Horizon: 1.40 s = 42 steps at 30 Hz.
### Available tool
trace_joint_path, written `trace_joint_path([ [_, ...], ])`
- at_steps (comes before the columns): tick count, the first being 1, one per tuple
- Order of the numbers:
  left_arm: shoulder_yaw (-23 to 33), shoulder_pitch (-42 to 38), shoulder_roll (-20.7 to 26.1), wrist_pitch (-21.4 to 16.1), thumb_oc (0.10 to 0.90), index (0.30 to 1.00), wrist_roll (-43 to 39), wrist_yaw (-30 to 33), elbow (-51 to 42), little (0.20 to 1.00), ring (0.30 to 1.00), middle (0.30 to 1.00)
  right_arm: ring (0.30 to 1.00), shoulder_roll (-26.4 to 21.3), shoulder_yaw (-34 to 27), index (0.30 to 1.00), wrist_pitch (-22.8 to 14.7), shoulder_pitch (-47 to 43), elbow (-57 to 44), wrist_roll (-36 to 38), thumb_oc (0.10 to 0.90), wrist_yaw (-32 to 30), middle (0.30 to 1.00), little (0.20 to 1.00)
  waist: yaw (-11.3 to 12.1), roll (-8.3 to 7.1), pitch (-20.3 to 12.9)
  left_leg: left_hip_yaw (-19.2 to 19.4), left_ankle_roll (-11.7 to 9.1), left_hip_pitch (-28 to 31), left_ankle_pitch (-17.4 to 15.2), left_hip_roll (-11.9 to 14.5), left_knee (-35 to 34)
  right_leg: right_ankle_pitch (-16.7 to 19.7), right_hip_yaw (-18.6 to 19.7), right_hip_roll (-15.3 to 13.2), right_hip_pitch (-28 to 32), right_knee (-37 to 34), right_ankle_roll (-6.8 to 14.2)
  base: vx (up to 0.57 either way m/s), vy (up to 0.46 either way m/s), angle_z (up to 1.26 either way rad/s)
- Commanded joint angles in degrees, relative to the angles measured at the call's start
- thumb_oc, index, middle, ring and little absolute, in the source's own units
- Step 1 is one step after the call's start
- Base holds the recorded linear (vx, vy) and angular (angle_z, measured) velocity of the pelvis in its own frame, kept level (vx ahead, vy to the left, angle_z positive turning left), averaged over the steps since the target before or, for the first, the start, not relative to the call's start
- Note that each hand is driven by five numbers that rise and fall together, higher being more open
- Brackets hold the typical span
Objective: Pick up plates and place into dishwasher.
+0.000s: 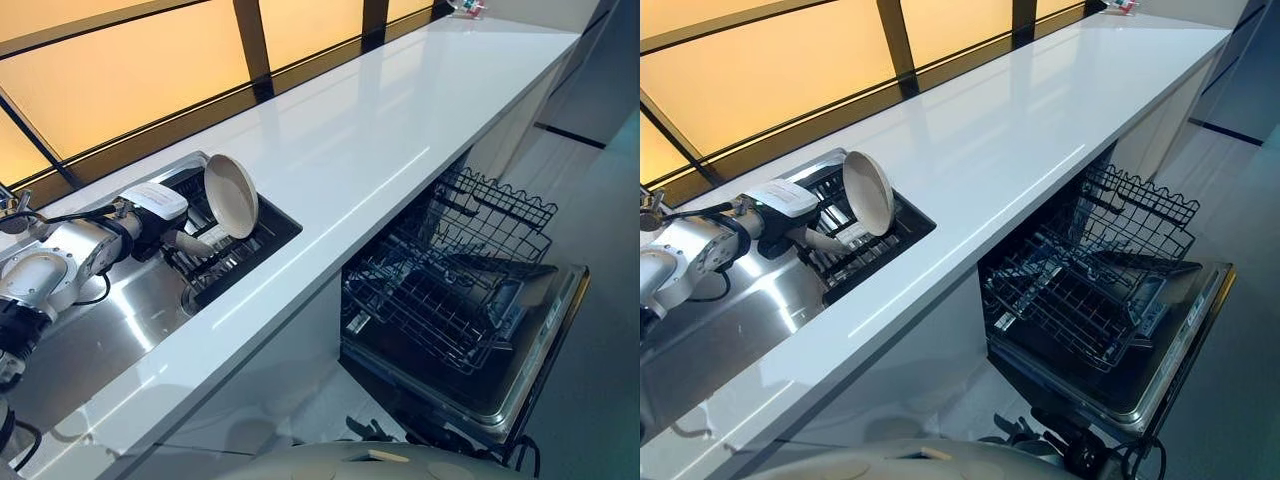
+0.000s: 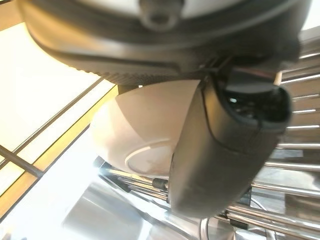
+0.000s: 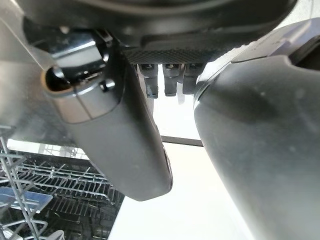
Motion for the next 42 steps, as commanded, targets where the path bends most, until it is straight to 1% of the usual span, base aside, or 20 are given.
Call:
trace_joint_path([
  [1, 4.94, -9.37, 3.70, 6.07, 0.100, 0.300, 0.85, 8.70, 4.85, 0.200, 0.300, 0.300, 0.900, -0.74, -0.22, 0.900, 1.35, -0.86, 1.30, 2.13, 0.800, 0.86, 0.900, 0.900, 0.51, 1.27, 0.93, 0.38, 3.32, 1.10, -6.87, -4.90, 0.46, -2.28, 0.50, 3.07, -0.28, 1.88, 3.66, 0.00, 0.000, 0.00],
  [5, 7.13, -8.90, 3.96, 7.26, 0.100, 0.300, -1.74, 15.70, 4.86, 0.200, 0.300, 0.300, 0.900, -0.11, -0.89, 0.900, 1.13, -0.55, 0.58, 5.98, 0.800, 1.63, 0.900, 0.900, 0.67, 1.14, 0.63, 0.28, 3.21, 1.00, -6.86, -4.96, 0.46, -2.17, 0.30, 2.96, -0.28, 1.74, 3.68, 0.00, 0.000, 0.00],
  [8, 9.79, -7.30, 4.59, 7.57, 0.100, 0.300, -5.58, 20.10, 4.06, 0.200, 0.300, 0.300, 0.900, 0.25, -1.23, 0.900, 1.05, -0.22, -2.71, 10.18, 0.800, 2.97, 0.900, 0.900, 0.88, 1.13, 0.63, 0.18, 3.11, 1.00, -6.81, -4.95, 0.46, -2.04, 0.04, 2.80, -0.27, 1.70, 3.75, 0.00, 0.000, 0.00],
  [12, 16.14, -3.30, 5.54, 7.97, 0.100, 0.300, -11.03, 25.06, 1.32, 0.200, 0.300, 0.300, 0.900, 0.78, 1.24, 0.900, 0.73, 0.92, -11.22, 9.25, 0.800, 6.60, 0.900, 0.900, 1.21, 0.96, 0.70, 0.09, 3.14, 0.90, -6.71, -5.00, 0.46, -1.99, -0.27, 2.50, -0.25, 1.68, 3.80, 0.00, 0.000, 0.00],
  [16, 24.86, 2.16, 5.62, 6.74, 0.100, 0.300, -13.38, 30.00, -1.21, 0.200, 0.300, 0.300, 0.900, 1.39, 3.00, 0.900, 3.20, 2.62, -20.00, 14.63, 0.800, 11.80, 0.900, 0.900, 1.50, 0.34, 0.66, 0.14, 3.06, 0.71, -6.63, -4.93, 0.46, -2.13, -0.64, 2.29, -0.39, 1.74, 3.85, -0.02, -0.010, -0.01],
  [19, 30.91, 6.54, 5.33, 4.85, 0.100, 0.300, -15.71, 33.53, -3.14, 0.200, 0.300, 0.300, 0.900, 1.77, 3.57, 0.900, 7.87, 4.24, -26.76, 17.94, 0.800, 17.31, 0.900, 0.900, 1.61, -0.25, 0.54, 0.14, 2.99, 0.75, -6.63, -4.84, 0.46, -2.22, -1.00, 2.14, -0.29, 1.72, 3.88, 0.00, 0.000, 0.00],
  [21, 34.18, 8.84, 4.63, 2.88, 0.100, 0.300, -16.91, 36.62, -4.93, 0.200, 0.300, 0.300, 0.900, 1.82, 4.87, 0.900, 10.41, 5.51, -32.17, 18.11, 0.800, 22.04, 0.900, 0.900, 1.56, -0.74, 0.43, 0.08, 2.94, 0.67, -6.57, -4.72, 0.46, -2.28, -1.30, 2.00, -0.30, 1.79, 3.91, 0.00, 0.000, 0.00],
  [23, 35.62, 9.98, 4.29, 2.08, 0.100, 0.300, -17.66, 38.37, -6.18, 0.200, 0.300, 0.300, 0.900, 1.65, 5.82, 0.900, 11.22, 6.41, -36.19, 18.05, 0.800, 23.71, 0.900, 0.900, 1.54, -1.14, 0.36, 0.02, 2.85, 0.62, -6.54, -4.65, 0.46, -2.29, -1.47, 1.95, -0.32, 1.83, 3.94, -0.01, -0.019, 0.00],
  [24, 37.05, 11.35, 3.70, 1.08, 0.100, 0.300, -18.19, 40.15, -8.26, 0.200, 0.300, 0.300, 0.900, 1.09, 6.99, 0.900, 10.66, 7.61, -40.84, 17.49, 0.800, 25.85, 0.900, 0.900, 1.58, -1.74, 0.31, -0.17, 2.71, 0.56, -6.51, -4.56, 0.46, -2.33, -1.67, 1.85, -0.28, 1.82, 3.97, -0.02, -0.042, 0.01],
  [25, 37.45, 11.79, 3.48, 0.92, 0.100, 0.300, -18.58, 40.80, -8.99, 0.200, 0.300, 0.300, 0.900, 0.86, 7.23, 0.900, 10.22, 7.98, -42.32, 17.29, 0.800, 26.34, 0.900, 0.900, 1.57, -1.95, 0.31, -0.25, 2.68, 0.54, -6.50, -4.53, 0.46, -2.35, -1.73, 1.82, -0.27, 1.83, 3.97, -0.02, -0.044, 0.02],
  [29, 39.45, 14.71, 1.36, -0.58, 0.100, 0.300, -20.04, 43.21, -13.51, 0.200, 0.300, 0.300, 0.900, -1.29, 7.63, 0.900, 6.77, 9.29, -50.61, 17.21, 0.800, 27.59, 0.900, 0.900, 1.55, -2.93, 0.11, -0.76, 2.49, 0.34, -6.28, -4.43, 0.46, -2.55, -1.99, 1.74, -0.39, 1.97, 3.87, -0.02, -0.032, 0.04],
  [30, 39.95, 15.77, 0.37, -1.95, 0.100, 0.300, -23.21, 43.28, -14.92, 0.200, 0.300, 0.300, 0.900, -2.45, 6.77, 0.900, 5.54, 9.37, -53.39, 16.63, 0.800, 27.87, 0.900, 0.900, 1.60, -3.19, 0.17, -0.86, 2.46, 0.29, -6.17, -4.39, 0.46, -2.63, -2.09, 1.71, -0.41, 2.05, 3.78, -0.03, -0.018, 0.06],
  [31, 40.37, 16.56, -1.08, -2.98, 0.100, 0.300, -25.75, 42.86, -16.18, 0.200, 0.300, 0.300, 0.900, -3.33, 6.03, 0.900, 3.96, 9.38, -55.61, 16.40, 0.800, 27.07, 0.900, 0.900, 1.61, -3.41, 0.25, -0.94, 2.46, 0.25, -6.12, -4.38, 0.46, -2.68, -2.15, 1.69, -0.41, 2.07, 3.71, -0.05, -0.019, 0.06],
  [32, 41.15, 18.14, -4.03, -5.28, 0.100, 0.300, -29.81, 42.05, -17.99, 0.200, 0.300, 0.300, 0.900, -4.80, 4.53, 0.900, 0.58, 9.26, -59.34, 16.00, 0.800, 26.34, 0.900, 0.900, 1.62, -3.70, 0.41, -1.06, 2.43, 0.22, -6.00, -4.32, 0.46, -2.76, -2.25, 1.70, -0.40, 2.13, 3.61, -0.04, -0.012, 0.04],
  [33, 41.46, 18.66, -4.85, -5.58, 0.100, 0.300, -30.09, 41.66, -18.42, 0.200, 0.300, 0.300, 0.900, -5.10, 3.92, 0.900, 0.77, 9.23, -60.43, 16.26, 0.800, 25.66, 0.900, 0.900, 1.58, -3.73, 0.43, -1.08, 2.43, 0.22, -5.99, -4.31, 0.46, -2.78, -2.22, 1.71, -0.41, 2.15, 3.60, -0.04, -0.010, 0.01],
  [35, 42.14, 20.31, -8.23, -7.99, 0.100, 0.300, -35.36, 39.65, -19.80, 0.200, 0.300, 0.300, 0.900, -6.34, 1.38, 0.900, -5.24, 8.60, -64.25, 16.10, 0.800, 23.68, 0.900, 0.900, 1.45, -3.94, 0.55, -1.07, 2.40, 0.19, -5.89, -4.24, 0.46, -2.81, -2.17, 1.72, -0.46, 2.22, 3.53, -0.02, 0.001, 0.00],
  [38, 43.30, 22.96, -13.38, -11.23, 0.100, 0.300, -40.49, 36.67, -20.69, 0.200, 0.300, 0.300, 0.900, -7.40, -4.25, 0.900, -10.69, 6.37, -70.88, 16.27, 0.800, 17.45, 0.900, 0.900, 1.16, -3.95, 0.60, -0.72, 2.41, 0.20, -5.89, -4.04, 0.46, -2.83, -1.91, 1.76, -0.52, 2.24, 3.44, 0.00, 0.000, 0.00],
  [39, 43.62, 23.65, -14.57, -12.17, 0.100, 0.300, -41.87, 35.85, -20.62, 0.200, 0.300, 0.300, 0.900, -7.67, -6.48, 0.900, -14.47, 5.27, -72.58, 13.86, 0.800, 14.18, 0.900, 0.900, 1.04, -3.83, 0.66, -0.56, 2.43, 0.19, -5.91, -3.99, 0.46, -2.82, -1.75, 1.79, -0.60, 2.30, 3.41, 0.00, 0.000, 0.00],
  [41, 43.92, 24.21, -15.80, -12.73, 0.100, 0.300, -44.63, 34.50, -20.98, 0.200, 0.300, 0.300, 0.900, -8.38, -9.30, 0.900, -17.09, 3.27, -74.91, 10.74, 0.800, 8.63, 0.900, 0.900, 0.98, -3.58, 0.71, -0.31, 2.53, 0.19, -5.94, -3.94, 0.46, -2.78, -1.46, 1.84, -0.64, 2.28, 3.32, -0.02, 0.026, -0.04],
  [42, 44.31, 24.30, -16.89, -13.27, 0.100, 0.300, -46.38, 32.89, -20.94, 0.200, 0.300, 0.300, 0.900, -8.18, -11.16, 0.900, -20.83, 1.98, -75.57, 4.62, 0.800, 3.20, 0.900, 0.900, 0.99, -3.40, 0.71, -0.21, 2.55, 0.18, -5.98, -3.91, 0.46, -2.77, -1.37, 1.88, -0.66, 2.26, 3.27, -0.01, 0.024, -0.04],
])
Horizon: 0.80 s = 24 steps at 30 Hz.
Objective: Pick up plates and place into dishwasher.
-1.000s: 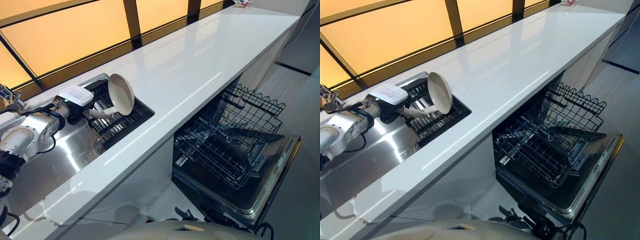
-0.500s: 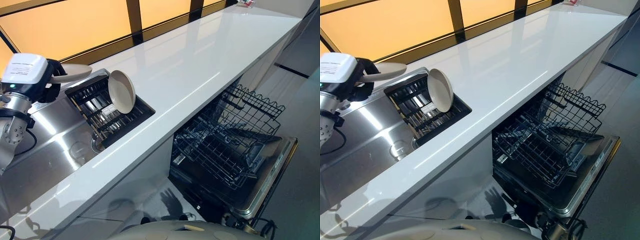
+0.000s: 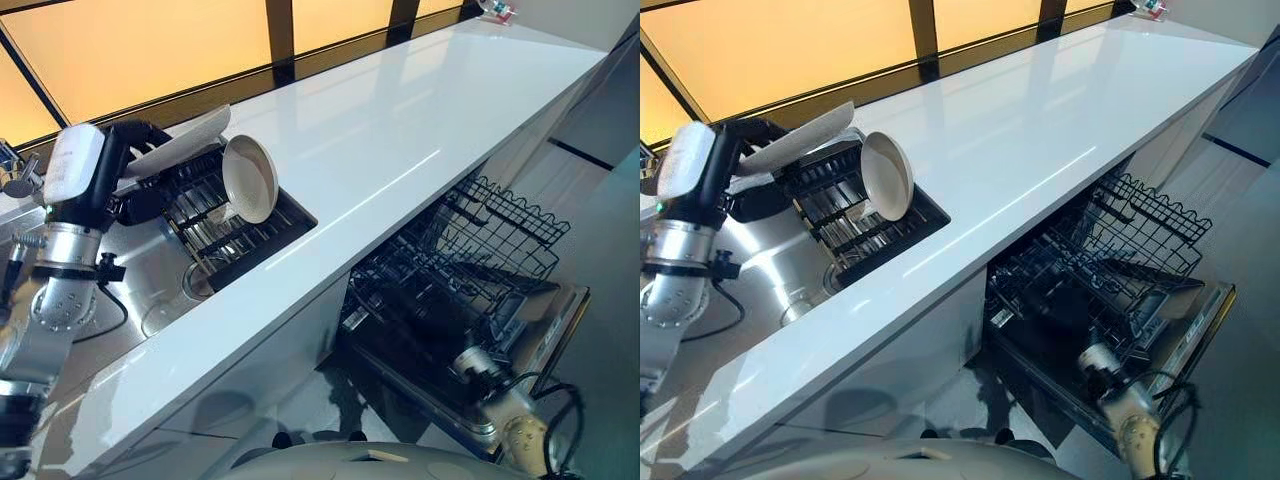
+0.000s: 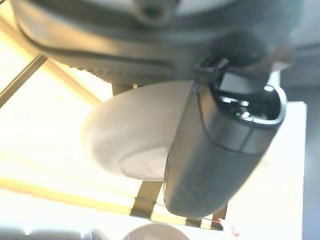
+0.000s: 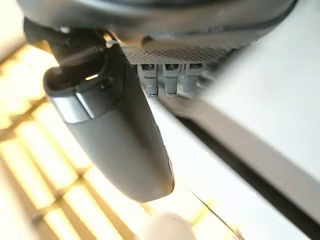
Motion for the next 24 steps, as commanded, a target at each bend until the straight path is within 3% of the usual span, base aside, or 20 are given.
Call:
trace_joint_path([
  [1, 8.85, -5.56, 0.54, -5.57, 0.100, 0.300, -9.15, -0.55, -1.35, 0.200, 0.300, 0.300, 0.900, -3.27, -6.14, 0.900, -14.94, -9.33, -8.30, -13.20, 0.800, -13.45, 0.900, 0.900, -1.67, 1.05, -0.84, 0.57, 2.54, 0.54, -6.02, -3.79, 0.22, -2.74, -0.50, 2.06, -0.55, 2.21, 3.21, -0.02, 0.023, -0.04],
  [2, 8.83, -5.51, 0.17, -5.49, 0.100, 0.300, -10.43, -0.96, -1.94, 0.200, 0.300, 0.300, 0.900, -3.73, -7.04, 0.900, -16.98, -9.79, -8.67, -19.20, 0.800, -16.95, 0.900, 0.900, -1.71, 1.22, -0.79, 0.65, 2.60, 0.54, -6.05, -3.79, 0.22, -2.73, -0.37, 2.09, -0.57, 2.22, 3.21, -0.02, 0.018, -0.04],
  [6, 9.50, -5.34, -1.15, -4.28, 0.100, 0.300, -12.78, -3.43, -4.75, 0.200, 0.300, 0.300, 0.900, -6.93, -10.38, 0.900, -20.20, -11.16, -13.64, -25.63, 0.800, -22.38, 0.900, 0.900, -1.80, 1.63, -0.82, 0.94, 2.71, 0.59, -6.07, -3.73, 0.22, -2.69, -0.01, 2.29, -0.56, 2.13, 3.02, -0.02, 0.014, -0.06],
  [7, 9.55, -5.37, -1.20, -4.28, 0.100, 0.300, -12.85, -3.53, -4.78, 0.200, 0.300, 0.300, 0.900, -6.93, -10.34, 0.900, -20.23, -11.17, -13.71, -25.84, 0.800, -22.56, 0.900, 0.900, -1.77, 1.69, -0.78, 0.97, 2.71, 0.59, -6.08, -3.72, 0.22, -2.70, 0.01, 2.30, -0.58, 2.16, 3.02, -0.02, 0.005, -0.06],
  [9, 7.81, -6.79, -2.24, -4.07, 0.100, 0.300, -13.21, -4.83, -5.85, 0.200, 0.300, 0.300, 0.900, -9.14, -10.05, 0.900, -22.88, -13.91, -16.36, -35.14, 0.800, -27.39, 0.900, 0.900, -1.54, 1.94, -0.75, 0.88, 2.68, 0.59, -6.07, -3.72, 0.22, -2.75, 0.12, 2.44, -0.52, 2.23, 2.88, -0.02, 0.005, -0.04],
  [11, 6.00, -8.51, -2.47, -3.24, 0.100, 0.300, -14.25, -6.50, -7.03, 0.200, 0.300, 0.300, 0.900, -11.42, -8.82, 0.900, -23.54, -16.40, -18.29, -39.09, 0.800, -28.92, 0.900, 0.900, -1.22, 2.08, -0.70, 0.84, 2.61, 0.63, -6.05, -3.69, 0.22, -2.89, 0.06, 2.50, -0.50, 2.50, 2.81, -0.01, 0.003, -0.02],
  [19, -2.85, -15.29, -2.95, -4.37, 0.100, 0.300, -20.16, -17.51, -9.89, 0.200, 0.300, 0.300, 0.900, -17.97, -0.33, 0.900, -20.65, -25.84, -19.06, -42.01, 0.800, -22.31, 0.900, 0.900, 0.59, 1.86, -0.87, 0.24, 2.22, 0.85, -5.91, -3.66, 0.22, -3.26, -1.08, 2.32, -0.18, 3.04, 2.67, 0.00, -0.006, 0.01],
  [24, -7.52, -19.48, -1.63, -4.75, 0.100, 0.300, -22.99, -24.29, -11.15, 0.200, 0.300, 0.300, 0.900, -20.12, 3.69, 0.900, -18.46, -31.58, -17.74, -39.14, 0.800, -20.26, 0.900, 0.900, 1.37, 1.59, -1.23, -0.35, 2.07, 0.92, -5.96, -3.72, 0.22, -3.42, -2.04, 2.26, 0.18, 2.99, 2.55, 0.00, -0.021, 0.08],
])
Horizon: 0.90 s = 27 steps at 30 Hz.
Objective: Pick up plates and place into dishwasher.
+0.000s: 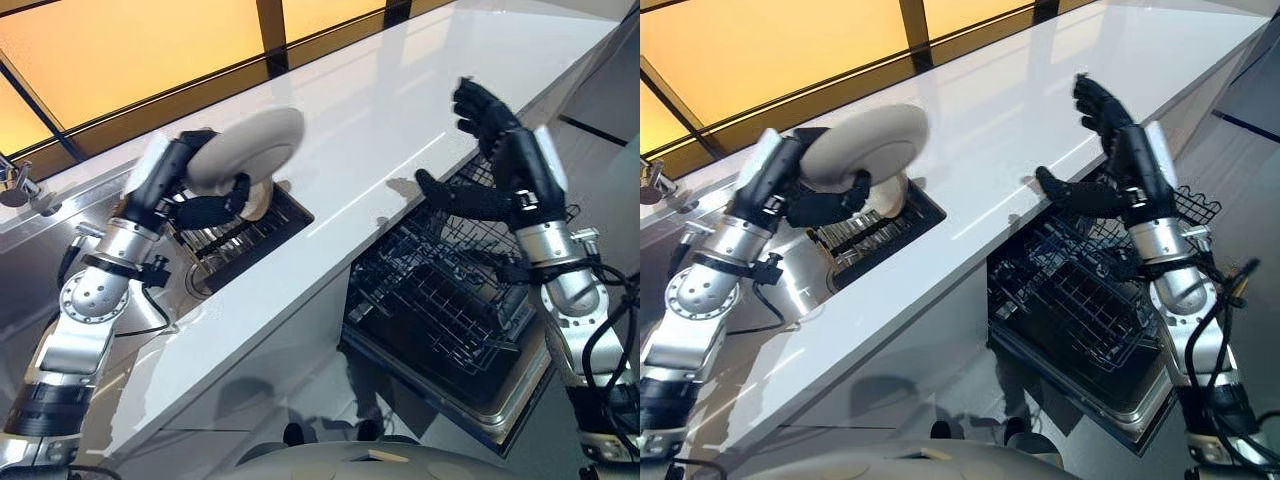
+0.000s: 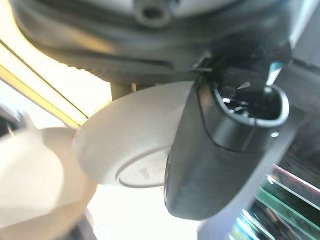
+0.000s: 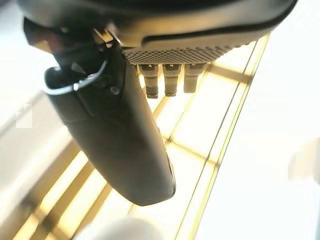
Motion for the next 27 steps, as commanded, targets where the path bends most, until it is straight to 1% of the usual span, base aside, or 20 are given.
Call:
trace_joint_path([
  [1, -0.77, -11.37, 3.87, -5.03, 0.100, 0.300, -7.84, -3.57, -4.78, 0.200, 0.300, 0.300, 0.900, -2.79, -0.98, 0.900, -3.00, -11.13, -4.88, 3.18, 0.800, 0.93, 0.900, 0.900, 0.67, -0.84, -3.02, -0.26, 1.97, 0.93, -5.89, -3.73, 0.17, -3.63, -2.12, 2.22, 0.15, 2.94, 2.37, 0.01, -0.016, 0.08],
  [3, -3.39, -13.81, 4.18, -4.63, 0.100, 0.300, -11.47, -8.79, -5.46, 0.200, 0.300, 0.300, 0.900, -2.74, 1.46, 0.900, -2.01, -13.67, -4.09, 5.72, 0.800, 3.05, 0.900, 0.900, 0.93, -0.88, -3.15, -0.50, 1.91, 0.97, -5.94, -3.78, 0.17, -3.64, -2.46, 2.17, 0.36, 2.81, 2.32, 0.00, -0.009, 0.07],
  [4, -4.13, -14.60, 4.24, -4.11, 0.100, 0.300, -12.46, -10.20, -5.69, 0.200, 0.300, 0.300, 0.900, -2.64, 2.24, 0.900, -1.42, -14.45, -3.95, 6.74, 0.800, 4.00, 0.900, 0.900, 0.98, -0.88, -3.23, -0.57, 1.89, 0.94, -5.92, -3.80, 0.17, -3.63, -2.54, 2.16, 0.39, 2.76, 2.32, 0.00, -0.002, 0.04],
  [5, -4.13, -14.67, 4.26, -4.09, 0.100, 0.300, -12.51, -10.25, -5.65, 0.200, 0.300, 0.300, 0.900, -2.65, 2.24, 0.900, -1.41, -14.53, -3.91, 6.77, 0.800, 4.02, 0.900, 0.900, 0.97, -0.89, -3.21, -0.59, 1.89, 0.92, -5.92, -3.80, 0.17, -3.62, -2.55, 2.16, 0.38, 2.75, 2.32, 0.00, 0.000, 0.04],
  [8, -7.39, -17.81, 4.40, -1.79, 0.100, 0.300, -16.16, -13.82, -5.91, 0.200, 0.300, 0.300, 0.900, -2.47, 5.64, 0.900, -0.73, -17.40, -3.40, 8.46, 0.800, 6.42, 0.900, 0.900, 1.23, -0.94, -3.52, -0.97, 1.84, 0.91, -5.88, -3.92, 0.17, -3.64, -2.86, 2.10, 0.58, 2.62, 2.30, 0.00, 0.000, 0.08],
  [11, -8.36, -18.98, 4.55, -1.23, 0.100, 0.300, -16.98, -14.71, -5.59, 0.200, 0.300, 0.300, 0.900, -2.58, 6.64, 0.900, -0.36, -18.35, -3.21, 8.77, 0.800, 8.11, 0.900, 0.900, 1.29, -1.04, -3.60, -1.13, 1.87, 0.95, -5.84, -3.97, 0.17, -3.67, -2.93, 2.12, 0.63, 2.71, 2.29, 0.01, -0.001, 0.07],
  [16, -9.24, -20.40, 5.26, -0.90, 0.100, 0.300, -18.08, -15.99, -5.09, 0.200, 0.300, 0.300, 0.900, -4.10, 9.00, 0.900, 3.54, -20.11, -3.85, 8.92, 0.800, 13.74, 0.900, 0.900, 1.40, -1.27, -3.91, -1.24, 1.86, 0.84, -5.79, -4.05, 0.17, -3.65, -2.97, 2.11, 0.68, 2.54, 2.22, 0.00, 0.004, 0.04],
  [18, -9.37, -20.59, 5.73, -1.16, 0.100, 0.300, -18.51, -16.65, -4.81, 0.200, 0.300, 0.300, 0.900, -5.25, 10.10, 0.900, 5.33, -20.75, -3.96, 8.87, 0.800, 17.22, 0.900, 0.900, 1.43, -1.37, -4.01, -1.30, 1.84, 0.83, -5.76, -4.09, 0.17, -3.60, -3.01, 2.11, 0.78, 2.39, 2.18, 0.00, 0.005, 0.02],
  [21, -9.59, -20.98, 6.84, -1.13, 0.100, 0.300, -19.35, -17.26, -4.85, 0.200, 0.300, 0.300, 0.900, -7.16, 12.01, 0.900, 7.08, -22.07, -4.07, 9.57, 0.800, 20.29, 0.900, 0.900, 1.53, -1.62, -4.10, -1.35, 1.79, 0.74, -5.64, -4.14, 0.17, -3.50, -3.00, 2.10, 0.85, 2.24, 2.16, 0.00, 0.000, 0.00],
  [23, -9.70, -21.14, 7.46, -1.10, 0.100, 0.300, -19.87, -17.82, -4.87, 0.200, 0.300, 0.300, 0.900, -8.20, 12.81, 0.900, 7.70, -22.67, -4.13, 10.71, 0.800, 22.72, 0.900, 0.900, 1.57, -1.73, -4.14, -1.40, 1.75, 0.66, -5.54, -4.16, 0.17, -3.42, -3.01, 2.09, 0.85, 2.18, 2.13, 0.00, 0.000, 0.00],
  [24, -9.82, -20.99, 7.70, -1.02, 0.100, 0.300, -19.89, -17.95, -5.07, 0.200, 0.300, 0.300, 0.900, -8.88, 13.61, 0.900, 8.35, -23.38, -4.22, 12.77, 0.800, 24.56, 0.900, 0.900, 1.66, -1.86, -4.24, -1.44, 1.70, 0.58, -5.49, -4.19, 0.17, -3.35, -3.02, 2.10, 0.91, 2.04, 2.14, 0.00, 0.000, 0.00],
  [27, -10.44, -21.18, 8.37, -1.62, 0.100, 0.300, -19.74, -17.54, -4.02, 0.200, 0.300, 0.300, 0.900, -9.68, 14.55, 0.900, 8.17, -24.85, -3.93, 18.06, 0.800, 25.06, 0.900, 0.900, 1.76, -2.00, -4.27, -1.58, 1.65, 0.64, -5.48, -4.22, 0.17, -3.24, -3.04, 2.14, 1.11, 1.81, 2.10, 0.00, 0.000, 0.00],
])
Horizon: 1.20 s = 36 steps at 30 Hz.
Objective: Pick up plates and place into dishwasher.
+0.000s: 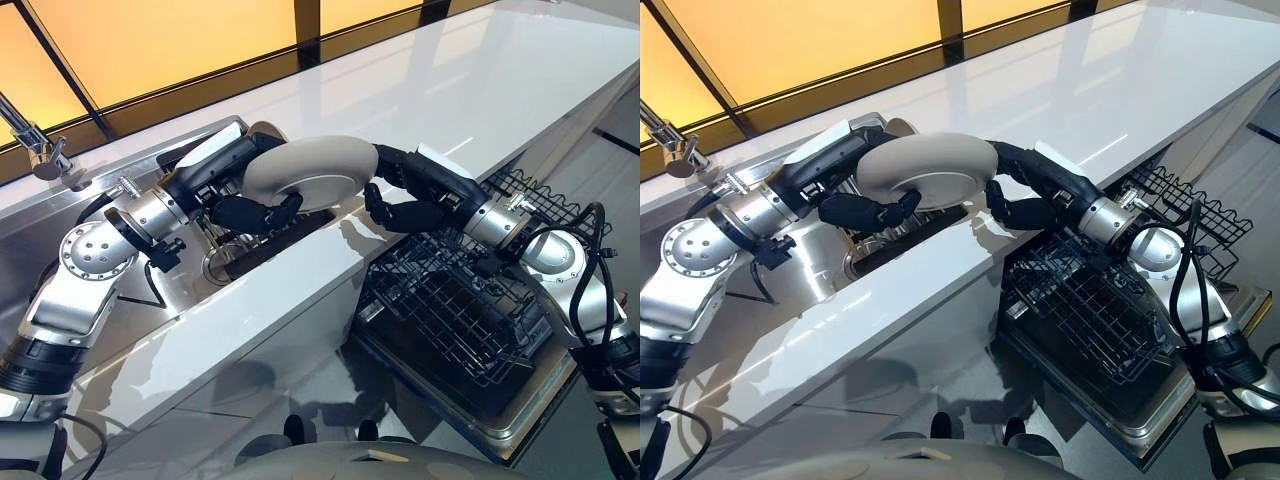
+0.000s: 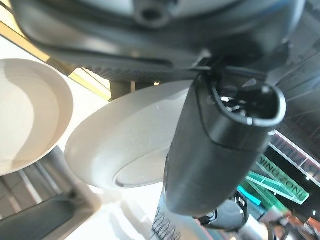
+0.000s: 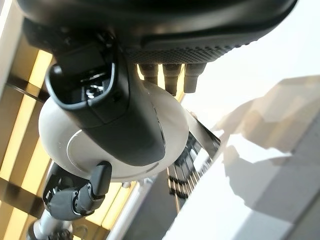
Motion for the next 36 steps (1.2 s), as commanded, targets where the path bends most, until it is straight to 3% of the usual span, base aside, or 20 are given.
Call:
trace_joint_path([
  [1, -4.27, -10.98, 0.20, -6.73, 0.100, 0.300, -8.16, 0.36, -3.04, 0.200, 0.300, 0.300, 0.900, 0.62, 3.10, 0.900, -5.50, -13.47, -4.38, 10.18, 0.800, 2.05, 0.900, 0.900, 0.04, -1.30, -5.38, 0.61, 1.36, 0.74, -6.00, -3.88, 0.16, -3.17, -1.11, 2.68, 0.20, 1.79, 2.00, 0.00, 0.000, 0.00],
  [10, -3.50, -10.65, 0.39, -6.27, 0.100, 0.300, -8.19, -0.55, -0.57, 0.200, 0.300, 0.300, 0.900, 2.22, -0.64, 0.900, -8.47, -14.64, -0.86, 19.37, 0.800, 1.71, 0.900, 0.900, 0.64, -1.37, -5.53, 0.17, 1.47, 0.75, -6.01, -3.94, 0.16, -3.28, -1.54, 2.64, 0.48, 1.70, 2.03, 0.00, 0.000, 0.00],
  [16, -2.18, -10.38, 0.44, -5.85, 0.100, 0.300, -8.07, -0.27, 1.10, 0.200, 0.300, 0.300, 0.900, 4.13, -7.11, 0.900, -13.73, -13.67, 2.36, 15.60, 0.800, -13.43, 0.900, 0.900, 0.38, -1.17, -5.63, 0.28, 1.61, 0.97, -6.19, -3.88, 0.16, -3.44, -1.29, 2.79, 0.53, 1.93, 2.02, 0.00, -0.001, 0.01],
  [20, -0.56, -9.00, -1.27, -4.66, 0.100, 0.300, -6.38, 0.08, 0.06, 0.200, 0.300, 0.300, 0.900, 6.69, -9.88, 0.900, -11.35, -10.76, -0.39, 15.74, 0.800, -10.20, 0.900, 0.900, 0.05, -0.92, -5.47, 0.20, 1.80, 0.99, -6.33, -3.93, 0.16, -3.48, -0.88, 2.95, 0.43, 1.84, 1.94, 0.00, 0.000, 0.00],
  [26, -0.25, -9.40, -1.52, -4.17, 0.100, 0.300, -6.48, -0.42, 0.41, 0.200, 0.300, 0.300, 0.900, 6.65, -8.72, 0.900, -7.28, -9.50, -0.84, 15.02, 0.800, -4.06, 0.900, 0.900, -0.03, -1.13, -5.46, 0.12, 1.67, 1.06, -6.22, -3.93, 0.16, -3.36, -0.78, 3.04, 0.65, 1.54, 1.80, 0.00, 0.000, 0.00],
  [32, -0.60, -9.81, -0.83, -4.76, 0.100, 0.300, -7.00, -0.21, 0.72, 0.200, 0.300, 0.300, 0.900, 2.72, -4.53, 0.900, -1.91, -10.20, -0.13, 12.76, 0.800, 3.67, 0.900, 0.900, -0.05, -1.54, -5.65, 0.07, 1.28, 0.82, -5.94, -3.78, 0.16, -3.26, -0.94, 3.11, 0.75, 1.17, 1.67, 0.00, 0.000, 0.00],
  [36, -1.01, -9.50, -0.05, -5.58, 0.100, 0.300, -7.44, -0.48, 1.15, 0.200, 0.300, 0.300, 0.900, 1.00, -2.48, 0.900, -1.95, -11.18, 0.08, 14.10, 0.800, 6.81, 0.900, 0.900, 0.04, -1.69, -5.62, -0.08, 1.15, 0.83, -5.79, -3.78, 0.16, -3.26, -0.92, 3.16, 0.88, 1.11, 1.57, 0.00, 0.000, 0.00],
])
